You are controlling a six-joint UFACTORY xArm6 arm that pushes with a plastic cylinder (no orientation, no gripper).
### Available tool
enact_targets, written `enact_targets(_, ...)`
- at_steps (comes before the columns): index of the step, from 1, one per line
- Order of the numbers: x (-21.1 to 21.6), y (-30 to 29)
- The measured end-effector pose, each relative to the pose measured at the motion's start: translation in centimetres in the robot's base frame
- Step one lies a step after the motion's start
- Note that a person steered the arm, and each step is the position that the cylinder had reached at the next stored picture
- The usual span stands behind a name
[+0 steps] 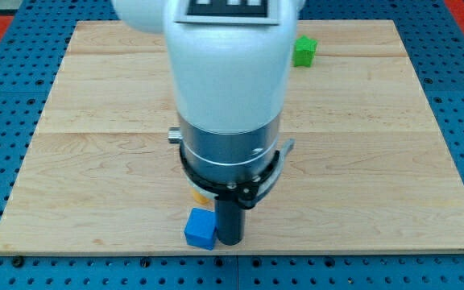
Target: Move the green star closer to the blue triangle
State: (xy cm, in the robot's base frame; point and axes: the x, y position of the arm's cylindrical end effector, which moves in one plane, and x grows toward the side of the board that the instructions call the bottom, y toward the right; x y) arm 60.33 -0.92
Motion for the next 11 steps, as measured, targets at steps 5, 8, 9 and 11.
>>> enact_targets(5,-29.8,15.0)
enact_targets(8,-37.6,11.0)
enact_targets(9,-34.7,12.3)
enact_targets(11,-35.4,5.2)
